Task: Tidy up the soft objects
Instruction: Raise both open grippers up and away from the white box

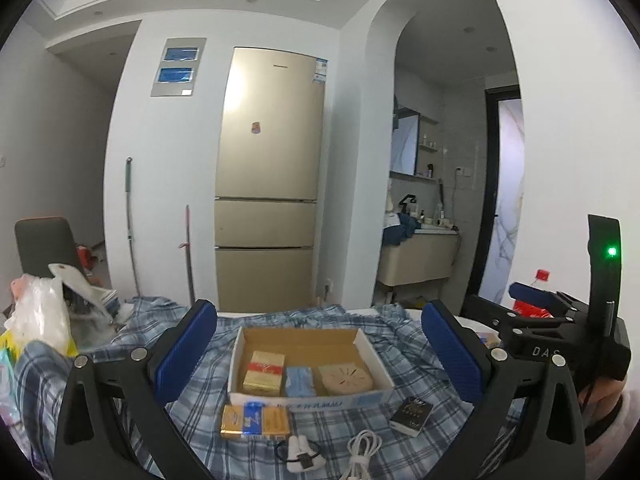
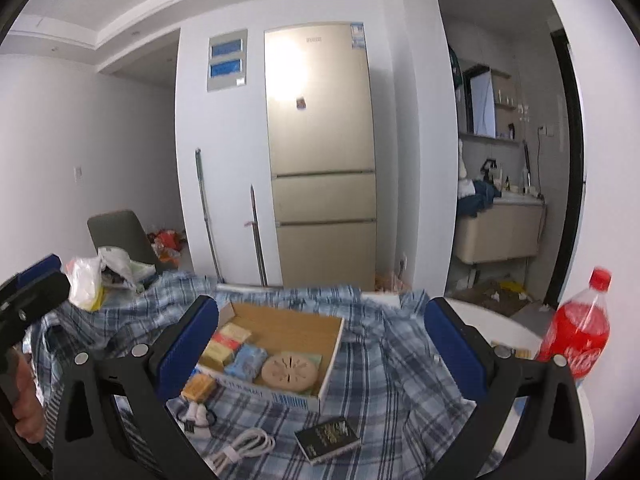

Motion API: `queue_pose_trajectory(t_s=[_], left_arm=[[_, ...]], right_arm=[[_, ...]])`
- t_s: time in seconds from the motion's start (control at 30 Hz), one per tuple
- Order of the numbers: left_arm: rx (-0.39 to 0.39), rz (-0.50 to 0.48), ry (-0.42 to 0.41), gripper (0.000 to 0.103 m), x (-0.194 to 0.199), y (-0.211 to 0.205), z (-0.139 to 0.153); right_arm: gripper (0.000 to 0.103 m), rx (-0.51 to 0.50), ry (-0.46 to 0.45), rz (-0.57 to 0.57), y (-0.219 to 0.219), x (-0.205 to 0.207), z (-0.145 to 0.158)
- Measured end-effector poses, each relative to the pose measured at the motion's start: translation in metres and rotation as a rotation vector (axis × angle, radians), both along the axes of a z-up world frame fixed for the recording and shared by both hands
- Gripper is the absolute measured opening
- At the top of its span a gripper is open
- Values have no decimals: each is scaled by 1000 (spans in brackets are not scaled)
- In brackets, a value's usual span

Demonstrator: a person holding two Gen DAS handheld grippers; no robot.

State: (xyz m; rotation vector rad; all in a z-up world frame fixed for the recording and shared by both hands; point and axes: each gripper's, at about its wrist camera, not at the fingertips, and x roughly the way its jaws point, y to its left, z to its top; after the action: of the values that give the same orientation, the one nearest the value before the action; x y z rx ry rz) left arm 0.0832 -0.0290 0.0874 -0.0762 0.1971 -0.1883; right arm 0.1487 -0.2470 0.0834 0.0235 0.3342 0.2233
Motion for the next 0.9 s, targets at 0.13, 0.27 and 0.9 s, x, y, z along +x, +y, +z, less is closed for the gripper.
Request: queue_pose_trajectory(t_s=[0.13,0.27,0.9], left_arm=[[-51,12,75,103,4,7,-21],[-31,28,98,103,8,2,-39],[24,23,220,103,31,1,-100]], right_arm=[[103,-6,26,-1,-2,-1,-20],[103,4,51,24,-3,4,-39],[103,-31,135,44,0,22,-88]])
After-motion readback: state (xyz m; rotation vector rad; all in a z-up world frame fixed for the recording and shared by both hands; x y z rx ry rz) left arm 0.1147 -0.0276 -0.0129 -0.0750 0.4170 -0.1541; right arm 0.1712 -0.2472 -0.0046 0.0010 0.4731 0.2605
